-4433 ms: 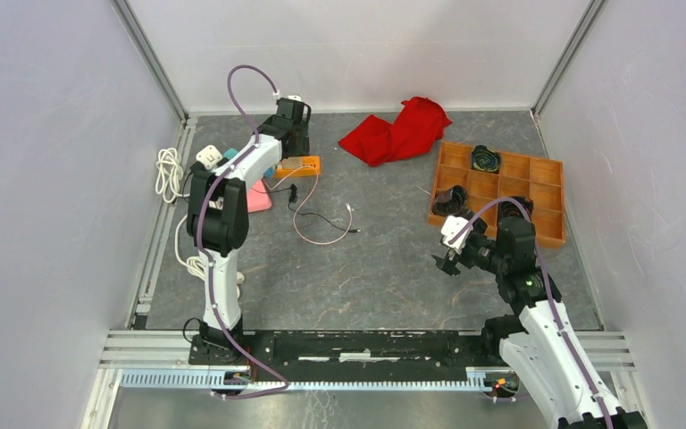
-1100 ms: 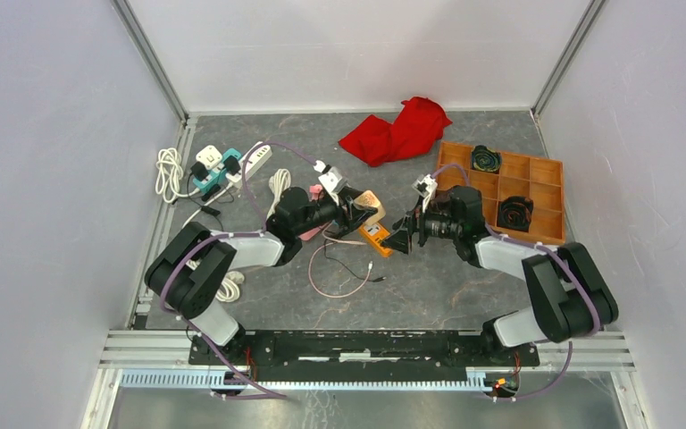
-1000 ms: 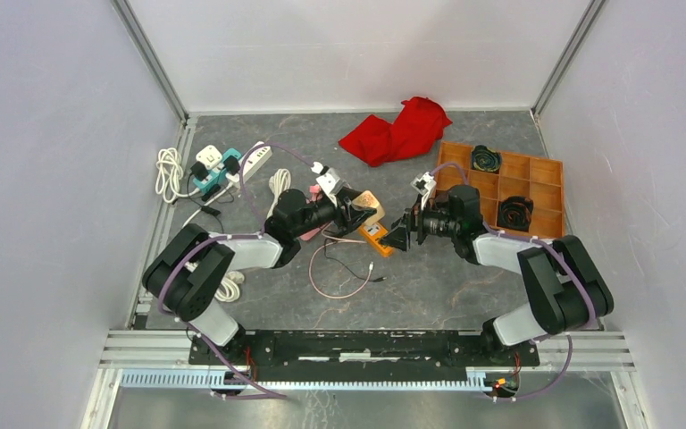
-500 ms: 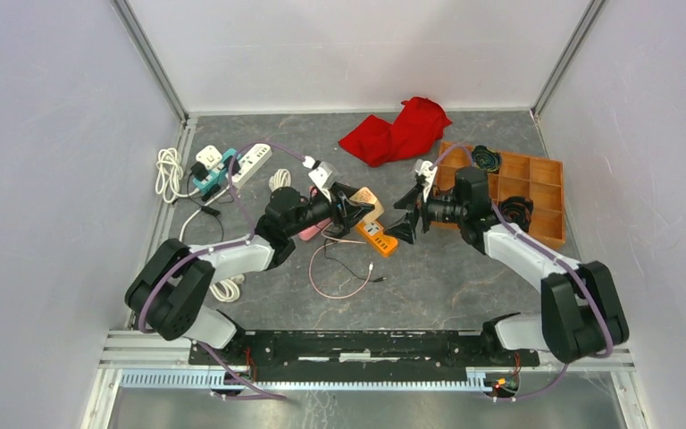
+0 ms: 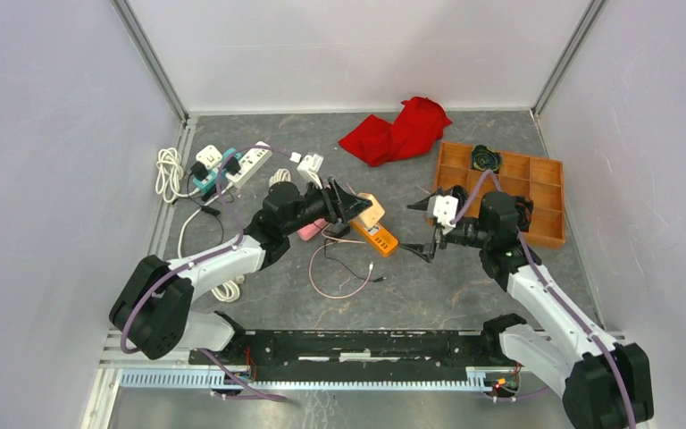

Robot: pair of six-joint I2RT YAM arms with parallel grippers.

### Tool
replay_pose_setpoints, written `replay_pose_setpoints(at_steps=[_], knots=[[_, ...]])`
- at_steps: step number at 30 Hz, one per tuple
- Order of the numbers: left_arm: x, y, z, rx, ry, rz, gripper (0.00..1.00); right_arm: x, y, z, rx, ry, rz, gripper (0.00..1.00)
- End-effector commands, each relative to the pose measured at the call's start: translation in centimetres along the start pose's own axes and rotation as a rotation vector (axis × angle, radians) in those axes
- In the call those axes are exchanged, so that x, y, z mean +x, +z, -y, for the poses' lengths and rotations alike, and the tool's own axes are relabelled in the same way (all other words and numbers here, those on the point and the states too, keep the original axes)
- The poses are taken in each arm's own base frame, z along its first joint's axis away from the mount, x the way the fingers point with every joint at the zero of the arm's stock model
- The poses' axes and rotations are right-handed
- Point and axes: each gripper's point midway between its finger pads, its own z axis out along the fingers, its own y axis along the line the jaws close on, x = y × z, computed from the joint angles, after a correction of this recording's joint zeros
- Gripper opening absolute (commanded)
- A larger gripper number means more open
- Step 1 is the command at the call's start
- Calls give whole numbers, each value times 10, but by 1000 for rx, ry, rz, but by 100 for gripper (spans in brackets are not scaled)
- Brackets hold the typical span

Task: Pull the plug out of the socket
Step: Place the plug at the center of the board.

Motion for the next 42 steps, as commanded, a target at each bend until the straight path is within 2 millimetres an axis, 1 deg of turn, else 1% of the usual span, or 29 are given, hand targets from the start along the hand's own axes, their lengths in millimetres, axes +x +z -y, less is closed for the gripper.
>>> replay_pose_setpoints(at_steps=[1,5,6,8,13,16,21,27,32,37,42], knots=[[-6,-5,8,-23,-303,82,2,-20,-3,6,35,-131,75,98],[1,-2,17,-44,-322,127,2,-18,2,-3,-29,-46,84,98],[2,-1,16,-66,-331,147,2,-17,3,-5,-43,-26,87,98],[7,1,18,-95,-340,164,2,-16,5,-5,-46,9,88,98],[18,6,20,-154,-352,206,2,-8,8,2,-6,104,74,98],[23,10,19,-190,-383,232,2,-6,11,-6,-41,152,89,98],[27,17,26,-192,-395,255,2,0,16,-10,-48,181,81,98],[33,30,39,-168,-401,240,2,8,23,-15,-66,198,59,98],[38,38,48,-144,-394,229,2,18,27,-14,-58,200,14,98],[38,40,54,-126,-392,230,2,26,30,-13,-54,208,-19,98],[38,39,57,-114,-393,232,2,26,31,-13,-58,203,-27,93]])
